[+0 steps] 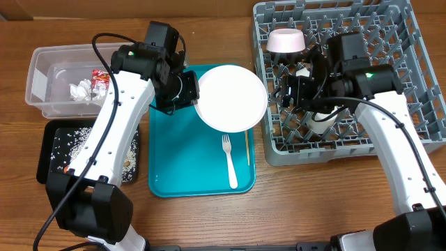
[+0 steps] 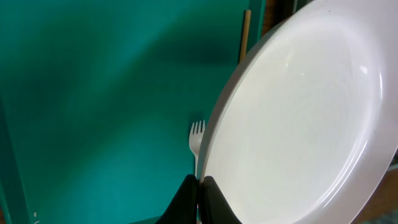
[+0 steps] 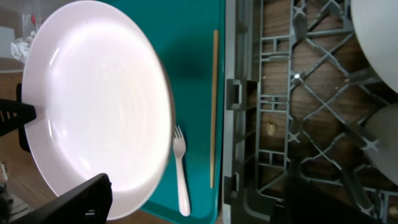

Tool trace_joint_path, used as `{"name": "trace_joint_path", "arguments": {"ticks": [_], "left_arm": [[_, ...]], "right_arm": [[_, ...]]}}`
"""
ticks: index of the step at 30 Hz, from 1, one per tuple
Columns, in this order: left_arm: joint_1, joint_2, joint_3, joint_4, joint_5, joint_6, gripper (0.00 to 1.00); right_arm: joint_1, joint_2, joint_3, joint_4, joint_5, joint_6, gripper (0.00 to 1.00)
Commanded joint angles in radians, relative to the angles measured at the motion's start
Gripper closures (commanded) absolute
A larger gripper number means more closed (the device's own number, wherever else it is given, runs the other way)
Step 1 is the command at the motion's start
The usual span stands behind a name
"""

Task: Sort waste into correct bins and load items into the dishwasher
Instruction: 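Grasp the raised plate edge with right gripper, release left gripper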

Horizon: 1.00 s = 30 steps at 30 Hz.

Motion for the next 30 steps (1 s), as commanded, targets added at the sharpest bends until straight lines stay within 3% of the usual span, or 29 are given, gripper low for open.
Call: {"name": "trace_joint_path", "arguments": {"ticks": [1,18,19,22,24,28,30], "left_arm": [[-0.022,-0.032,0.024,0.003,0.043,0.02,0.96],[-0.035,-0.032,0.024,-0.019,0.149,0.083,0.96],[-0.035,-0.032,0.024,-0.019,0.149,0.082,0.96],[-0.035,-0.032,0.024,-0.019,0.148,0.083,0.96],[-0.035,-0.032,0.024,-0.019,0.148,0.084,0.96],[-0.035,-0.032,0.024,-0.019,0.148,0.101,0.96],[-0.035,-0.032,0.024,-0.019,0.148,0.102,0.96]], "right_arm": [[0.034,-0.011,-0.002,0.013,-0.015,0.001,0.09],[0.136,0.045,-0.006,0.007,0.124,0.001,0.09],[0.136,0.054,-0.006,0.007,0.124,0.001,0.15],[0.136,0.069,-0.006,0.008,0.124,0.0,0.53],[0.136,0.069,-0.006,0.012,0.124,0.0,0.69],[0.136,0.067,-0.005,0.027,0.124,0.0,0.7],[0.136,0.067,-0.005,0.029,0.124,0.0,0.79]]}}
